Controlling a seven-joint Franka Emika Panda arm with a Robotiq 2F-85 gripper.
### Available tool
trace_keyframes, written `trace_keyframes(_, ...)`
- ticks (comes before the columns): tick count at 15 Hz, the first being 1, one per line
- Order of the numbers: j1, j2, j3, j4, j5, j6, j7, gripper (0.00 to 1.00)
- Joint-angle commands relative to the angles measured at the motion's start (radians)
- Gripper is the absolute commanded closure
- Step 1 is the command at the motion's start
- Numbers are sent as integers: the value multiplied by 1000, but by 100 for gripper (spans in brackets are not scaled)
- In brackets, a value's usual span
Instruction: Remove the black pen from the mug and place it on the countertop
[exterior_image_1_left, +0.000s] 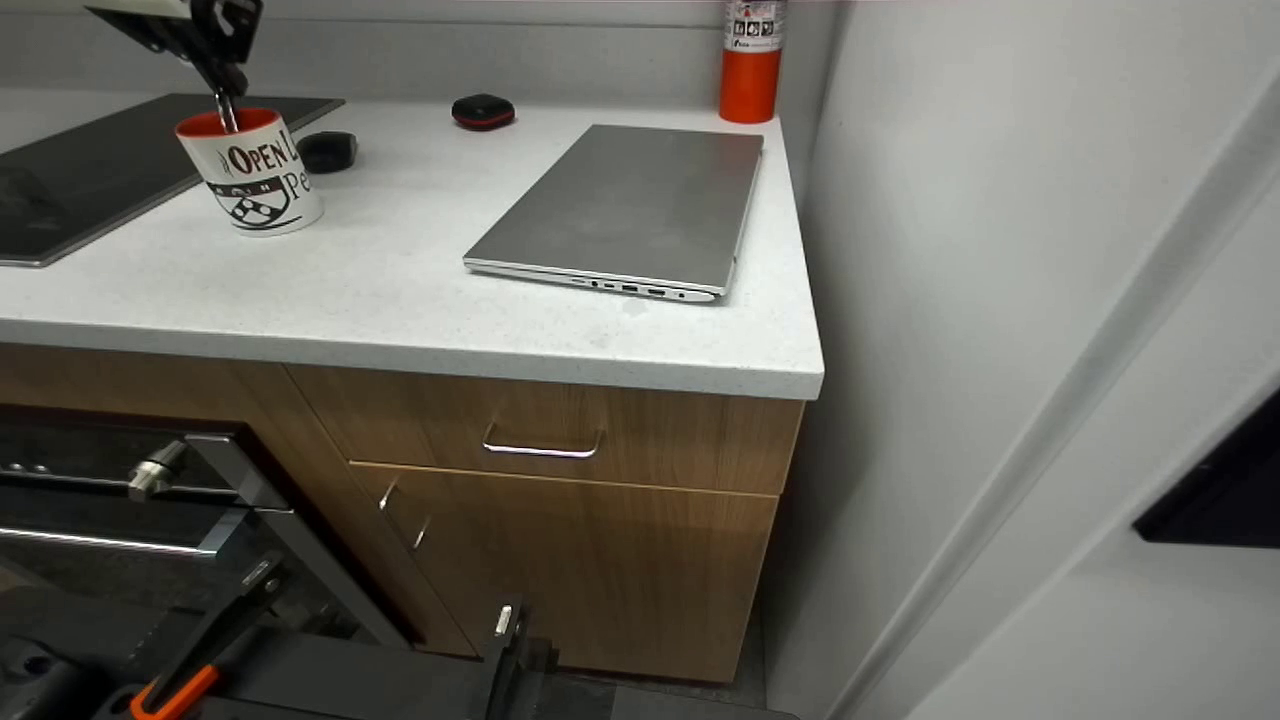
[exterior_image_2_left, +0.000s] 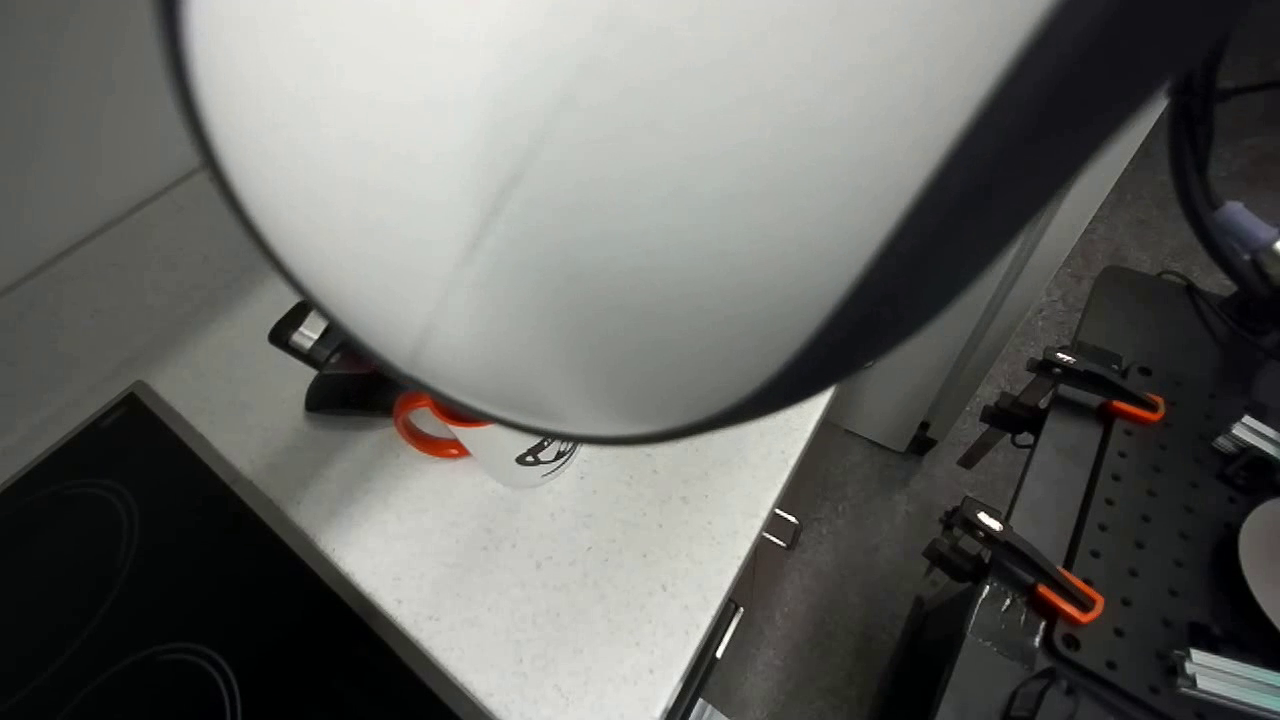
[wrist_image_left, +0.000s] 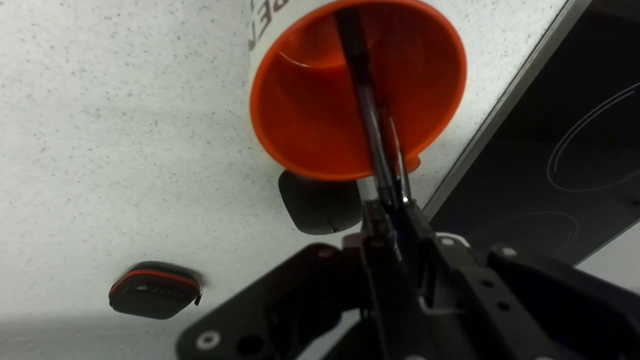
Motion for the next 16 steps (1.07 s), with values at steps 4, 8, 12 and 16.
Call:
trace_keyframes(4, -11, -47, 4, -6, -14, 25, 0, 99)
trace_keyframes(8, -17, -134, -10, -25, -37, 28, 7, 98)
trace_keyframes(12, -41, -239, -31, -45, -144, -18, 36, 98)
trace_keyframes(16, -133, -271, -21, -56, -351, -118, 115, 98)
